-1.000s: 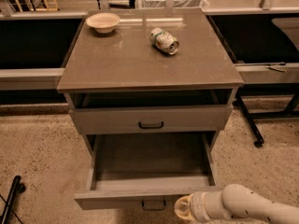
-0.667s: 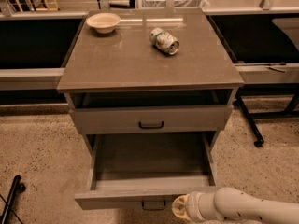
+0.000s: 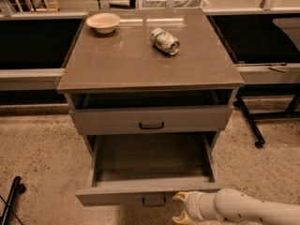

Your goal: Close middle drawer

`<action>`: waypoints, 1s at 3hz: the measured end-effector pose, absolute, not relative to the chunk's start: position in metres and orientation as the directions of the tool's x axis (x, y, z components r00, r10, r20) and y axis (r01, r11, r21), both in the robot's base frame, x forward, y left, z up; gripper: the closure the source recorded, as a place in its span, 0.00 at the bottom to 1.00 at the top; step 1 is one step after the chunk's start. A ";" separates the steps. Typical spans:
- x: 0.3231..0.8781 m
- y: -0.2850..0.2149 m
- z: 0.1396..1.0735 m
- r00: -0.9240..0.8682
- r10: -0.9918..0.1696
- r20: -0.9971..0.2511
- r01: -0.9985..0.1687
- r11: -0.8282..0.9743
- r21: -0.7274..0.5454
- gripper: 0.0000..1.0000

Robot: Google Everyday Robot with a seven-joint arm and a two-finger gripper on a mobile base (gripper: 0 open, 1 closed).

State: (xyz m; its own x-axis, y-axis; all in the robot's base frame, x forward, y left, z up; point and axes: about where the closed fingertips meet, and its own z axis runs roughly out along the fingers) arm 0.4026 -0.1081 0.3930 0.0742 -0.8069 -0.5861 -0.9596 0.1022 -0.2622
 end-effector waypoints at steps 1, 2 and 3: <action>0.403 -0.108 0.393 0.074 -0.807 -0.586 -0.960 0.102 -0.262 0.00; 0.402 -0.107 0.393 0.075 -0.809 -0.583 -0.961 0.097 -0.258 0.00; 0.399 -0.101 0.392 0.080 -0.819 -0.568 -0.970 0.068 -0.235 0.00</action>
Offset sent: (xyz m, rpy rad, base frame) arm 0.0000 0.0000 0.0000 0.0000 0.0000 0.0000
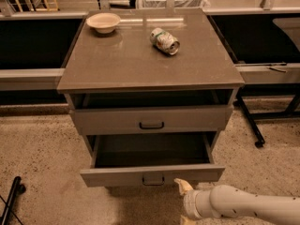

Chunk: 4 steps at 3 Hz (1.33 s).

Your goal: Close middle drawer

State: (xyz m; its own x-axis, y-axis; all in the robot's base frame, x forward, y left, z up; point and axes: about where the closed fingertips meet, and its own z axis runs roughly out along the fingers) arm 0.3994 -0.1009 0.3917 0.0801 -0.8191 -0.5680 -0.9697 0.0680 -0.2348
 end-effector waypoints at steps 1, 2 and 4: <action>0.408 -0.098 0.384 0.114 -0.807 -0.580 -0.972 0.032 -0.235 0.18; 0.433 -0.097 0.384 0.191 -0.772 -0.606 -0.955 -0.004 -0.296 0.50; 0.472 -0.108 0.384 0.193 -0.785 -0.589 -0.933 0.038 -0.357 0.96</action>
Offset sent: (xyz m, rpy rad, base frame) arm 0.0567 0.0007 -0.0038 0.1054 -0.1334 0.1319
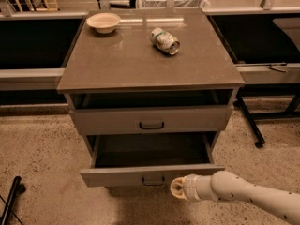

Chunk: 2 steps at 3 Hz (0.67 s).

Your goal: Close middle drawer

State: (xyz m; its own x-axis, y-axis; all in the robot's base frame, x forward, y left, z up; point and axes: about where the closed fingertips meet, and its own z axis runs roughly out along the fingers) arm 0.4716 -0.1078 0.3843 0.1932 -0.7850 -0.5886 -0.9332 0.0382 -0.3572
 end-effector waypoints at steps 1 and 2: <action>0.492 -0.119 0.387 0.171 -0.792 -0.587 -0.915 0.093 -0.393 0.00; 0.493 -0.118 0.387 0.172 -0.793 -0.585 -0.916 0.091 -0.392 0.01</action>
Offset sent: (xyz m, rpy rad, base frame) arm 0.0270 -0.0160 0.0078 0.0091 -0.0670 -0.0726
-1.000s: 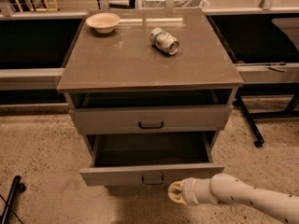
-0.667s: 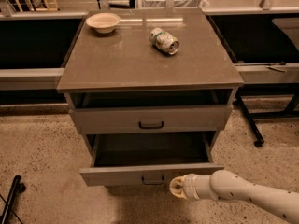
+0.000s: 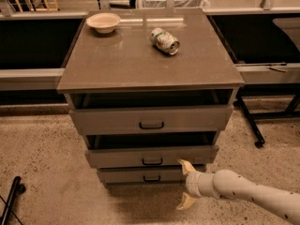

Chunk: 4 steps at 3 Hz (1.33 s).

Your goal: Close middle drawer

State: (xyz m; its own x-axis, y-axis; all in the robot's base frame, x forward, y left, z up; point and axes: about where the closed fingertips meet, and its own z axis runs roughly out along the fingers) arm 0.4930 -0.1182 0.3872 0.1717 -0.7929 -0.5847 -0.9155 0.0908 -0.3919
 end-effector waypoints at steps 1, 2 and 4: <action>0.499 -0.107 0.385 0.179 -0.807 -0.563 -0.923 0.061 -0.381 0.01; 0.520 -0.101 0.389 0.191 -0.815 -0.547 -0.924 0.038 -0.379 0.19; 0.561 -0.121 0.392 0.157 -0.829 -0.537 -0.913 0.085 -0.398 0.48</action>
Offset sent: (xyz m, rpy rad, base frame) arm 0.0611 0.0195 0.0117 -0.0789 0.0098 0.0467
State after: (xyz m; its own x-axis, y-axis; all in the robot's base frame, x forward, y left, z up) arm 0.5608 -0.1210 0.3916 0.1572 -0.8285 -0.5374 -0.9134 0.0850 -0.3982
